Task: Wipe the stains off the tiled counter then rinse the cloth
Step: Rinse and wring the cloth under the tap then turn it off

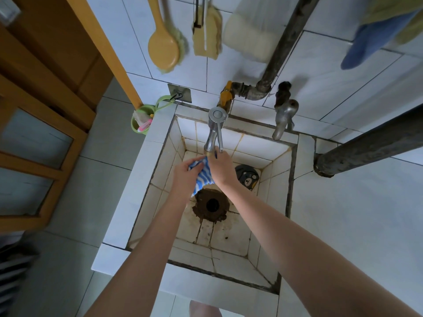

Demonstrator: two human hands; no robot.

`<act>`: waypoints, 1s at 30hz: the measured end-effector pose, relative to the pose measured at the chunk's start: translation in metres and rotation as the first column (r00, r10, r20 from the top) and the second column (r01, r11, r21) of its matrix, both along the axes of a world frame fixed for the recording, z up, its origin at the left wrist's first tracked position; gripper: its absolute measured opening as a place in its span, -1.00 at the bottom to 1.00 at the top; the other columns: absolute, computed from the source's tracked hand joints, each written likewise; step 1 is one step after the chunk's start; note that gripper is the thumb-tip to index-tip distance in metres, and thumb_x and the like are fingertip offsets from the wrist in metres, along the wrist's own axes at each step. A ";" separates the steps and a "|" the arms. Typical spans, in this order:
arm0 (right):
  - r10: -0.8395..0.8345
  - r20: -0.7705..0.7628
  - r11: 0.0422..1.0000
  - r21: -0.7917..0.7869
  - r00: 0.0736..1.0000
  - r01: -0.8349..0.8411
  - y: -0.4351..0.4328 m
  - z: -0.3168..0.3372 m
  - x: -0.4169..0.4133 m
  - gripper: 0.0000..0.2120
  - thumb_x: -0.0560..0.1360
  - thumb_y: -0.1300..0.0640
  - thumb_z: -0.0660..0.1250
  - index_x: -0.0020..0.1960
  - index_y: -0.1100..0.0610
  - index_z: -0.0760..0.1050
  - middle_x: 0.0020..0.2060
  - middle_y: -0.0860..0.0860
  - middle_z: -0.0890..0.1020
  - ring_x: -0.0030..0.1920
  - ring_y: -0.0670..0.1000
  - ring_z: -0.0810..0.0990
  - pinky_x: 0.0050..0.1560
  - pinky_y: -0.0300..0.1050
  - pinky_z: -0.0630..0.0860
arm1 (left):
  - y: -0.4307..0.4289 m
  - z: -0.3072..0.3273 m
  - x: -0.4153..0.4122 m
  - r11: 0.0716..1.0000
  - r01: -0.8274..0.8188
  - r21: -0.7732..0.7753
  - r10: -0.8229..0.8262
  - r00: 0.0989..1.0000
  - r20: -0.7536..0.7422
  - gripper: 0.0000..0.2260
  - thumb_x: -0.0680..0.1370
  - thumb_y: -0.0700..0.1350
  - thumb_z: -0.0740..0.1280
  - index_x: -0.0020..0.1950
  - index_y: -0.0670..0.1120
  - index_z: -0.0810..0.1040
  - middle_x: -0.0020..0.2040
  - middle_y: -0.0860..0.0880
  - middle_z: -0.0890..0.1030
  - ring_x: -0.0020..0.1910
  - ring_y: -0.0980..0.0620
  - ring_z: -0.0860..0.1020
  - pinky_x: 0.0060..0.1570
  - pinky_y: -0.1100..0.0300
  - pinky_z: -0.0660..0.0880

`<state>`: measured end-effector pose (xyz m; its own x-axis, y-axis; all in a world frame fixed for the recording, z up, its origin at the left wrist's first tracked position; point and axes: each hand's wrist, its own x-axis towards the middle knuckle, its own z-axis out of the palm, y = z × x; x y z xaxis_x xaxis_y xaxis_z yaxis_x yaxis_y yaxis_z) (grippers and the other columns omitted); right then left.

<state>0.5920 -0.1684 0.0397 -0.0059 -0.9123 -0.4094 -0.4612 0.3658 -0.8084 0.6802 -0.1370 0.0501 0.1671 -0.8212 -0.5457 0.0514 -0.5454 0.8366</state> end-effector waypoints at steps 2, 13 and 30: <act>0.010 -0.068 1.000 -0.014 0.998 -0.011 -0.003 0.003 -0.002 -0.72 0.63 0.11 0.05 -0.20 0.17 0.37 -0.39 -0.05 0.39 -0.32 -0.04 0.42 -0.24 -0.21 0.40 | 0.001 0.000 0.000 1.000 0.014 -0.009 -0.014 1.000 0.008 -0.75 0.58 -0.28 0.21 0.23 -0.21 0.51 0.08 -0.18 0.58 0.03 -0.11 0.58 0.08 0.07 0.53; 0.102 -0.050 0.991 -0.077 0.994 -0.106 0.010 0.007 -0.001 -0.69 0.62 0.21 0.01 0.30 0.29 0.33 0.26 0.26 0.38 0.19 0.12 0.36 0.27 0.01 0.23 | -0.003 0.004 0.001 0.998 -0.051 -0.030 0.048 0.995 -0.088 -0.77 0.62 -0.23 0.14 0.19 -0.27 0.49 -0.12 -0.09 0.58 -0.19 0.07 0.57 -0.25 0.36 0.53; -0.488 0.678 0.864 0.465 0.549 0.194 -0.010 0.019 -0.017 -0.83 0.44 0.47 0.29 -0.10 0.22 0.46 -0.13 0.11 0.56 -0.06 0.04 0.57 0.17 -0.05 0.51 | -0.008 -0.001 0.014 0.993 -0.096 0.071 0.099 0.994 -0.048 -0.86 0.62 -0.12 0.18 0.01 -0.09 0.52 -0.04 -0.08 0.57 -0.13 0.04 0.55 -0.09 0.19 0.49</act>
